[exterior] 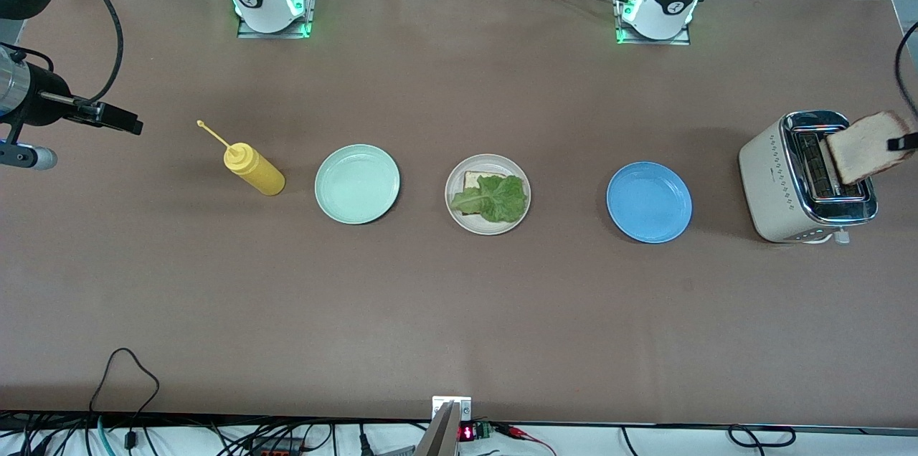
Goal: Make sandwich in beige plate with both arms
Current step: 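Grasp the toasted bread slice and lift it out with the left gripper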
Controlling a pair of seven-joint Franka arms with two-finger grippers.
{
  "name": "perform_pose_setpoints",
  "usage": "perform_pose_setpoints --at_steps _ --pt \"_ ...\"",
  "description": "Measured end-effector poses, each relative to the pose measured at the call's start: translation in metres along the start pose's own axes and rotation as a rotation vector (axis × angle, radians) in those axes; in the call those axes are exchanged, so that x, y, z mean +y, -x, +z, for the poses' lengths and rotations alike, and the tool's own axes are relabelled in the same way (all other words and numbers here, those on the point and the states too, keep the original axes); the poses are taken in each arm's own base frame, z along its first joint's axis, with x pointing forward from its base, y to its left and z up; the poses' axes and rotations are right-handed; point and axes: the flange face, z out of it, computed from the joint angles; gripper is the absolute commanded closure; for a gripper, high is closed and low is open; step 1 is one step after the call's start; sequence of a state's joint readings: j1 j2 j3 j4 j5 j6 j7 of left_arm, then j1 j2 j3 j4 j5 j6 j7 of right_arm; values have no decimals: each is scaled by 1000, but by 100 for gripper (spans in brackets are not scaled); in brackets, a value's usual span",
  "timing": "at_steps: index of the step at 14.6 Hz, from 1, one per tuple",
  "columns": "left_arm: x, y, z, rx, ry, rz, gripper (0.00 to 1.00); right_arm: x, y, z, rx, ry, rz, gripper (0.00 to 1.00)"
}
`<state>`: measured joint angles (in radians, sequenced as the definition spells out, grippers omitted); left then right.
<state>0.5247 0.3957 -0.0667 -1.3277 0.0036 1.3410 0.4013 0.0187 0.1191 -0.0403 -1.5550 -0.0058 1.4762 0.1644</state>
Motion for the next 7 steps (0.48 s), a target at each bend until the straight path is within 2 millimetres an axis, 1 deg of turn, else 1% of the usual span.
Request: perform_pose_setpoints --at_steps 1,2,3,5,6,7 --pt "15 6 -18 -2 1 25 99 0 0 0 0 0 0 0" --pt "36 9 -33 -2 1 62 99 0 0 0 0 0 0 0" --pt "63 11 -47 1 -1 109 99 0 0 0 0 0 0 0" --pt "128 14 -68 23 4 227 99 0 0 0 0 0 0 0" --pt "166 16 -75 36 19 291 99 0 0 0 0 0 0 0" --pt "201 17 -77 40 40 339 99 0 0 0 0 0 0 0"
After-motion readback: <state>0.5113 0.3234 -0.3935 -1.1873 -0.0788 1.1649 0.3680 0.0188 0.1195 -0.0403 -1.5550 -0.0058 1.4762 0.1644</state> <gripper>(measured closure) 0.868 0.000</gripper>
